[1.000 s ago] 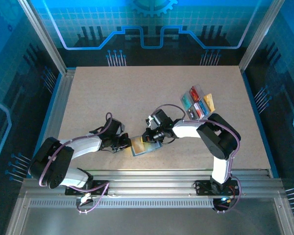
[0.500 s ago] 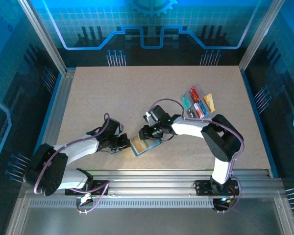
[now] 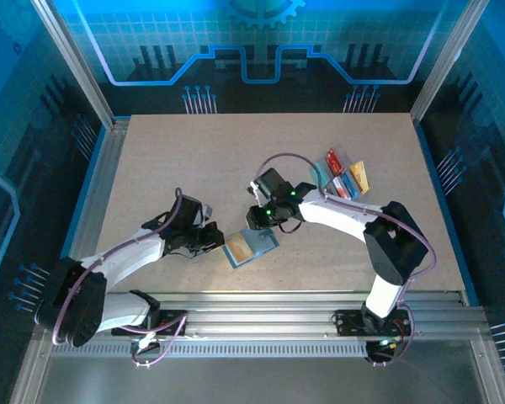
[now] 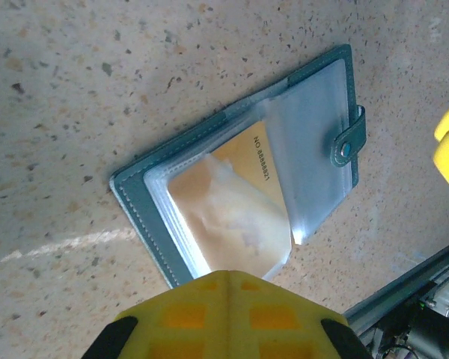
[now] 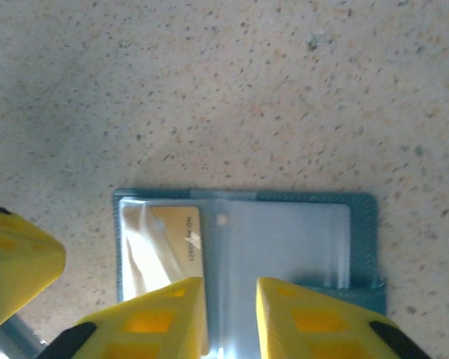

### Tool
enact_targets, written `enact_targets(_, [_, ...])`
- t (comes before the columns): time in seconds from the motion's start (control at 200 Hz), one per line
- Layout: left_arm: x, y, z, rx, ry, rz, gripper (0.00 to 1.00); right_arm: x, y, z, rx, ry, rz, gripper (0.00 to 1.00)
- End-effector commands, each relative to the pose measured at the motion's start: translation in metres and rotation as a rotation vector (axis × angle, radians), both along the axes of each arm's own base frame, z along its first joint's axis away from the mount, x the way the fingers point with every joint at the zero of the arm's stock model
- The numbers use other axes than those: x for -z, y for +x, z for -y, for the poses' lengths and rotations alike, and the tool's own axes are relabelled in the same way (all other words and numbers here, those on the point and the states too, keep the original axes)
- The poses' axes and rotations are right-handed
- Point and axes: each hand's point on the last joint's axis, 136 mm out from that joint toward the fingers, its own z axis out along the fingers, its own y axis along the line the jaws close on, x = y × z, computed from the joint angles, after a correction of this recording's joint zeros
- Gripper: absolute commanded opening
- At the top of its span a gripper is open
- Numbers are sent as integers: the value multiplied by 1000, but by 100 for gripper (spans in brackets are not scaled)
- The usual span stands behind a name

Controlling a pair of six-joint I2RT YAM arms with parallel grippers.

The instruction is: Put the credit cards into the card holder

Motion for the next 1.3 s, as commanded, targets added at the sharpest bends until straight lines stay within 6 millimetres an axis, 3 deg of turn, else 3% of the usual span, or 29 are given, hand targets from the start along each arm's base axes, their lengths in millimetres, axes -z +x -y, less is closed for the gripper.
enact_targets(0.0, [0,0,14,48,-27,-9,5,24,-1,16,-48,-153,-21,29])
enact_targets(0.22, [20,-6,16,59,-13,-52,4,41,1,13,-86,-193,-35,33])
enact_targets(0.605, [45,-17,9,52,17,-100,4,82,-19,17,-120,-354,-54,38])
enact_targets(0.795, [52,-21,7,50,25,-110,3,100,-37,23,-124,-413,-75,30])
enact_targets(0.91, [56,-21,7,53,29,-114,3,96,-39,24,-109,-399,-73,17])
enact_targets(1.066, [65,-22,8,58,32,-130,3,75,-34,14,-116,-348,-35,0])
enact_targets(1.291, [76,-21,8,63,38,-146,2,46,-27,11,-111,-345,19,0])
